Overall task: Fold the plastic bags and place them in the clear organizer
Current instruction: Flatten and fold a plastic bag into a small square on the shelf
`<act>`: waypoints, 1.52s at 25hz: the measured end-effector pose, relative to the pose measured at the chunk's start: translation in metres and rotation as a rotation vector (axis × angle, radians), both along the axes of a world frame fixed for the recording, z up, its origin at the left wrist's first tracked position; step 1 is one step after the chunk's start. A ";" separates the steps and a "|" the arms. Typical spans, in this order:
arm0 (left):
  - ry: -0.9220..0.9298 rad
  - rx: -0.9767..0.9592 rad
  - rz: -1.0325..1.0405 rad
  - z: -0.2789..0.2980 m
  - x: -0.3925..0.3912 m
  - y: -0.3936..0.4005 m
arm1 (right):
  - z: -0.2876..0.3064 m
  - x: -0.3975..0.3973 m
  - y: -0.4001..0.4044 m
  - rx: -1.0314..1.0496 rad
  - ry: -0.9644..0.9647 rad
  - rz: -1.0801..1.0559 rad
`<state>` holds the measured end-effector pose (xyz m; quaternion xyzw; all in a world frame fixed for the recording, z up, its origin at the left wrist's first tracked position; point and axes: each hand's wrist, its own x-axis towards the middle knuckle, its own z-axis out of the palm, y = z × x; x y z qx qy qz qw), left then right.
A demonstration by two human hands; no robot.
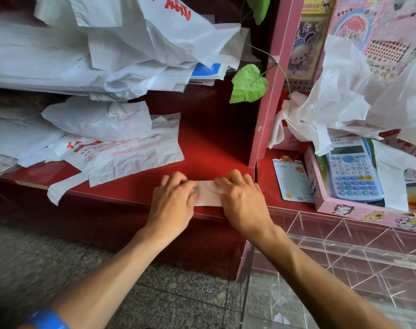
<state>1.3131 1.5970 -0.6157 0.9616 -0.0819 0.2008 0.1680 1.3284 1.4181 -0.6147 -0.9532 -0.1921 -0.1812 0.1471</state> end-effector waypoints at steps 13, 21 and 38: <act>0.178 0.376 -0.312 -0.007 -0.015 0.008 | -0.016 -0.032 -0.001 -0.359 0.100 0.149; 0.179 0.021 -0.368 0.035 -0.027 -0.019 | 0.027 -0.058 -0.042 0.230 0.168 0.202; 0.462 -0.710 -0.268 0.055 -0.031 -0.107 | 0.079 -0.052 -0.145 0.891 0.273 -0.028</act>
